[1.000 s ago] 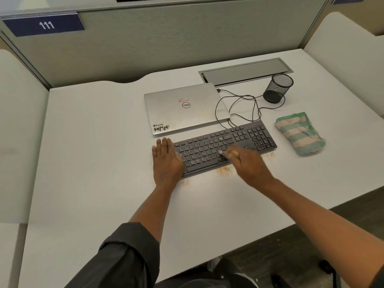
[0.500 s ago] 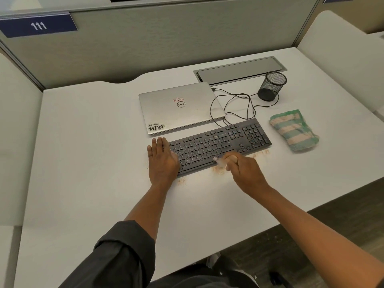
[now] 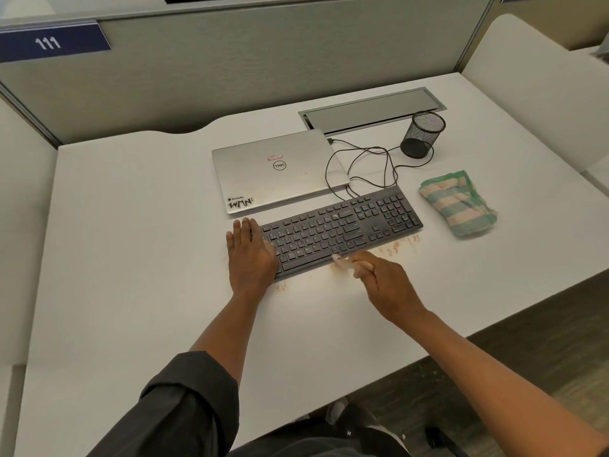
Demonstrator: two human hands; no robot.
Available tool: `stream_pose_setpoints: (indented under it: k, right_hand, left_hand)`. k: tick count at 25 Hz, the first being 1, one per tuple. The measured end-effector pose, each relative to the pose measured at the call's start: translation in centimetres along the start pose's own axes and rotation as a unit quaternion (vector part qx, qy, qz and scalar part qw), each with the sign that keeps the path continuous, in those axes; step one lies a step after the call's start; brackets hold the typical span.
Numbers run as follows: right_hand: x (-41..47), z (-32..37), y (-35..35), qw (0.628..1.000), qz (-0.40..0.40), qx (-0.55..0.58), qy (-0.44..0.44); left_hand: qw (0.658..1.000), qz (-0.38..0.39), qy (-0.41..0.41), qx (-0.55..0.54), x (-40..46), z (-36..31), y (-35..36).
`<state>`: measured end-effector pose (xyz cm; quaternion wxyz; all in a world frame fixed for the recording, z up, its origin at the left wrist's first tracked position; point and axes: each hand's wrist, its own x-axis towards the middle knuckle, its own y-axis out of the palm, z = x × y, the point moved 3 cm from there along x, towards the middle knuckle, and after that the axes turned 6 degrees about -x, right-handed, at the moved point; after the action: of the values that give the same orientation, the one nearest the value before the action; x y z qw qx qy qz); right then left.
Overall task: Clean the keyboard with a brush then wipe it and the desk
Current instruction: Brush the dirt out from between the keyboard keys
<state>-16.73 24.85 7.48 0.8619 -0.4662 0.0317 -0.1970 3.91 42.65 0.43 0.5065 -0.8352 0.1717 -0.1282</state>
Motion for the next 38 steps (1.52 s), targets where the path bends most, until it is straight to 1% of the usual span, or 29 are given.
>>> stream_pose_setpoints:
  k: [2, 4, 5, 6, 7, 9, 10, 12, 14, 15, 16, 18, 20, 23, 24, 26, 27, 29, 31, 33, 35, 38]
  right_hand:
    - [0.3, -0.6, -0.9, 0.999, -0.042, 0.007, 0.015]
    - [1.1, -2.0, -2.7, 0.992, -0.116, -0.020, 0.054]
    - [1.4, -2.6, -3.2, 0.987, -0.137, -0.041, 0.075]
    - [1.6, -3.2, -3.4, 0.985, -0.139, -0.058, 0.084]
    - [1.6, -3.5, -3.2, 0.987, -0.125, -0.058, 0.082]
    - [1.5, -3.6, -2.3, 0.994, -0.085, -0.013, 0.061]
    - [1.5, -3.6, -2.4, 0.995, -0.078, 0.011, 0.059]
    - [2.5, -4.2, -3.5, 0.991, -0.109, 0.024, 0.069]
    - [4.0, -5.3, -4.9, 0.985, -0.141, -0.003, 0.097]
    - [4.7, -5.6, -5.2, 0.983, -0.142, -0.024, 0.110]
    - [5.3, -5.7, -4.9, 0.983, -0.136, -0.043, 0.113]
    - [5.9, -4.6, -3.4, 0.987, -0.117, -0.054, 0.092]
    - [5.9, -2.0, -0.9, 0.995, -0.084, -0.042, 0.044]
    - [5.9, 2.7, 1.7, 0.999, -0.025, 0.006, -0.032]
    - [6.3, 3.5, 1.8, 0.999, -0.024, 0.021, -0.040]
    - [7.8, 3.6, 1.3, 0.997, -0.066, 0.027, -0.020]
    - [8.6, 3.0, 0.7, 0.995, -0.094, 0.016, -0.003]
    - [9.8, 1.7, 0.1, 0.991, -0.119, -0.055, 0.018]
    - [10.0, 2.1, 1.1, 0.987, -0.097, -0.130, -0.005]
    - [9.3, 4.1, 3.0, 0.986, -0.066, -0.146, -0.048]
    - [8.7, 6.6, 4.9, 0.989, -0.031, -0.118, -0.082]
    - [9.0, 10.3, 5.9, 0.994, 0.022, -0.005, -0.108]
  left_hand:
    - [1.000, 0.001, 0.001, -0.001, 0.0, -0.1, 0.0]
    - [1.000, -0.002, 0.000, -0.004, 0.0, -0.1, 0.0]
    - [1.000, -0.003, 0.000, -0.003, 0.0, 0.0, 0.0]
    - [1.000, -0.004, 0.001, -0.003, 0.0, 0.0, 0.0]
    - [1.000, -0.007, 0.003, -0.004, 0.0, 0.0, 0.1]
    - [1.000, -0.014, 0.007, -0.003, 0.1, 0.1, 0.3]
    - [1.000, -0.014, 0.008, -0.003, 0.2, 0.2, 0.3]
    - [1.000, -0.012, 0.005, -0.002, 0.3, 0.2, 0.5]
    - [1.000, -0.010, 0.003, -0.001, 0.2, 0.2, 0.5]
    - [1.000, -0.011, 0.004, -0.001, 0.2, 0.1, 0.4]
    - [1.000, -0.011, 0.006, -0.001, 0.2, 0.0, 0.3]
    - [1.000, -0.006, 0.008, 0.003, 0.0, -0.1, 0.3]
    - [1.000, 0.001, 0.007, 0.003, 0.1, -0.1, 0.2]
    - [0.999, 0.022, 0.019, -0.012, 0.1, 0.1, -0.2]
    - [0.999, 0.030, 0.029, -0.021, 0.0, 0.4, -0.5]
    - [0.997, 0.038, 0.043, -0.042, -0.6, 1.7, -1.2]
    - [0.997, 0.040, 0.048, -0.046, -0.9, 2.5, -1.6]
    - [0.997, 0.039, 0.060, -0.037, -1.9, 4.5, -2.3]
    - [0.997, 0.044, 0.057, -0.040, -2.8, 6.3, -2.8]
    - [0.996, 0.054, 0.057, -0.044, -3.8, 7.4, -3.1]
    - [0.995, 0.058, 0.067, -0.041, -4.9, 7.9, -3.2]
    - [0.995, 0.065, 0.070, -0.035, -5.7, 8.2, -3.1]
